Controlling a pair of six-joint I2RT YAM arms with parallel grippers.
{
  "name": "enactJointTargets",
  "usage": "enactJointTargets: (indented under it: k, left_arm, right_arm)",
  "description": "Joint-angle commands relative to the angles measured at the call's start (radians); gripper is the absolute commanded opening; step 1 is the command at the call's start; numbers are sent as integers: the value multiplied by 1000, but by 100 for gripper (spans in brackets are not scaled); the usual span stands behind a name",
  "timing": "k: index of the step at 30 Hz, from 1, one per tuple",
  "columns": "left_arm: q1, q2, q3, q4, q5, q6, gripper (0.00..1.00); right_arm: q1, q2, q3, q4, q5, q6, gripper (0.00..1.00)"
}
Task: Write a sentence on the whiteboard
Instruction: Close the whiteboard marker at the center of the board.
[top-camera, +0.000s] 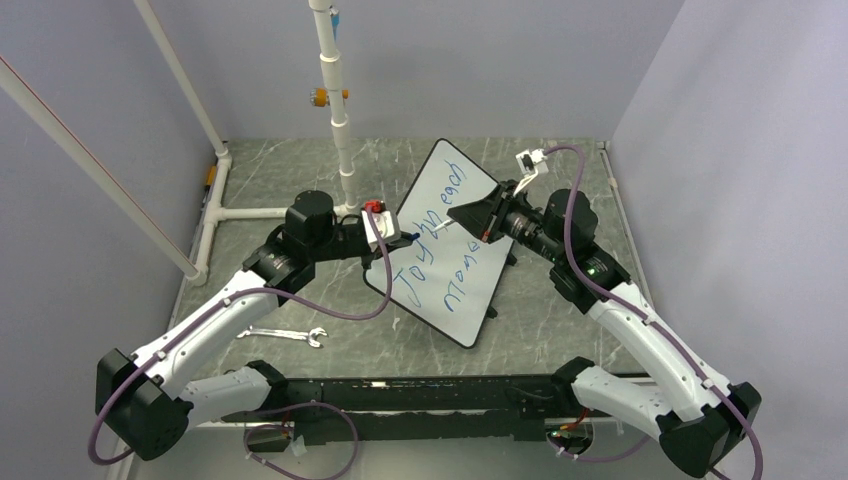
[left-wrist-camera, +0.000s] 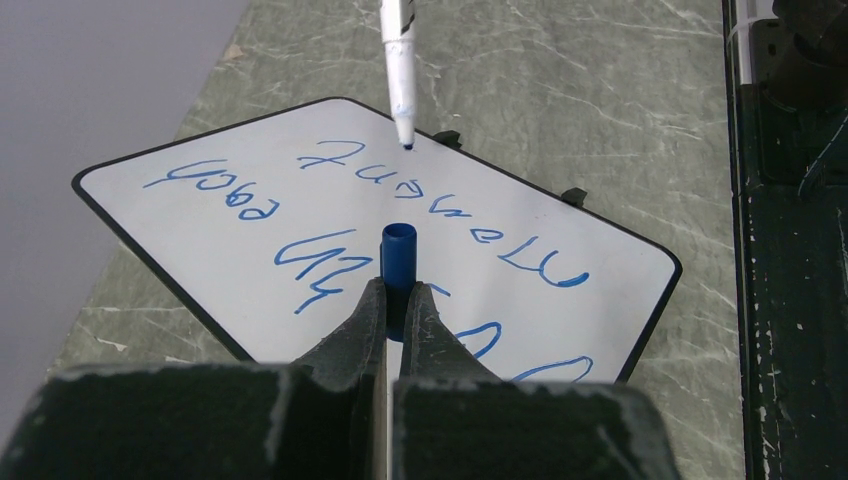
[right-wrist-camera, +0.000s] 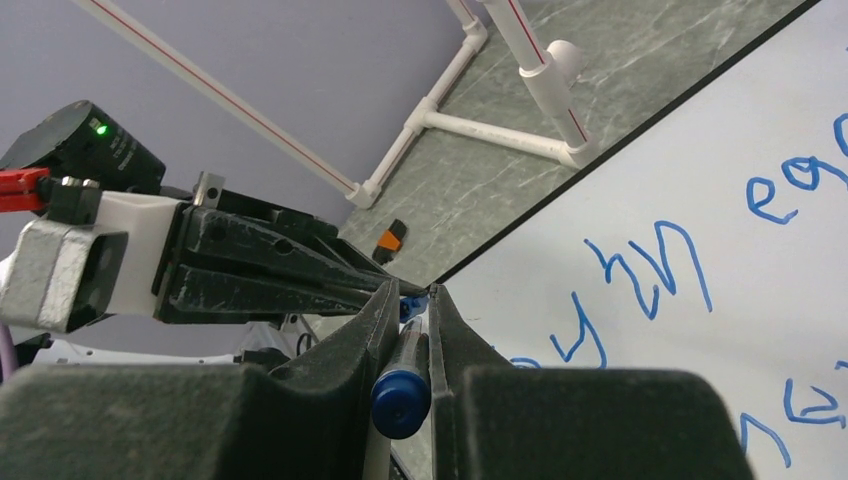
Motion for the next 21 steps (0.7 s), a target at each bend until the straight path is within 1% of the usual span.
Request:
enactJointTargets:
  k: [1,21]
  left_arm:
    - [-3,-41,-9,55,11,-6,0]
    - [-5,-58,-18,48,-7,-23,0]
  right_arm:
    - [23,11,48,87,38,-14,0]
    - [90,51,56,111,77,-12,0]
